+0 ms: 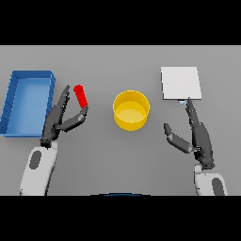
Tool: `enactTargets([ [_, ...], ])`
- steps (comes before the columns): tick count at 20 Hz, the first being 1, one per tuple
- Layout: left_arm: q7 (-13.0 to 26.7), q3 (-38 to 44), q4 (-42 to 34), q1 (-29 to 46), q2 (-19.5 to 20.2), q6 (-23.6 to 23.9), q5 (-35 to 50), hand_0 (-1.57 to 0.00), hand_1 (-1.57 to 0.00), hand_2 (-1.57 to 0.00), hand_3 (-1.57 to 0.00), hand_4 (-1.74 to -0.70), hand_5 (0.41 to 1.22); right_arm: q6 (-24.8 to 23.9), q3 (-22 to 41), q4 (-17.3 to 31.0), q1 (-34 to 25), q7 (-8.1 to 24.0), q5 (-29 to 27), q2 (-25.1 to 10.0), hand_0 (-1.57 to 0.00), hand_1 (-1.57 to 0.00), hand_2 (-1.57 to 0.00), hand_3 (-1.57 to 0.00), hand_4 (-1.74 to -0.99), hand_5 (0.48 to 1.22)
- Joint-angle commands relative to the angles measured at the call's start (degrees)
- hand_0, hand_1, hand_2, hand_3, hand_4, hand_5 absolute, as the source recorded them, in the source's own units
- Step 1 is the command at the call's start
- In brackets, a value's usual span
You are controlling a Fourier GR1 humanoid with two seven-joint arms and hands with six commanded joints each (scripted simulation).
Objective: Pick up the red beaker and tilt it to pour out 1 green nut into yellow bowl. Pick up the yellow bowl and place it on the metallic measuring scale.
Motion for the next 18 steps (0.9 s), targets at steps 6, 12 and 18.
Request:
enactTargets([
  [6, -2.98, 1.93, 10.08, -7.39, -0.29, 0.65, -0.24, 0.00, 0.00, 0.00, 0.00, -1.28, 0.682, -0.49, 0.11, 0.50, -1.02, 1.34, 0.86, -0.05, 0.00, 0.00, 0.00, 0.00, -1.266, 0.635],
  [12, -3.19, 2.43, 16.16, -12.68, -0.97, 1.34, -1.08, 0.00, 0.00, 0.00, 0.00, -1.29, 0.686, 0.00, 0.16, -0.54, -0.12, -0.33, 0.68, -0.58, 0.00, 0.00, 0.00, 0.00, -1.267, 0.644],
  [18, -6.04, 4.34, 22.05, -16.78, -1.14, 0.92, 0.03, 0.00, 0.00, 0.00, 0.00, -1.31, 0.688, -0.30, 0.17, -0.13, 0.47, -0.83, 0.42, 0.18, 0.00, 0.00, 0.00, 0.00, -1.269, 0.640],
])
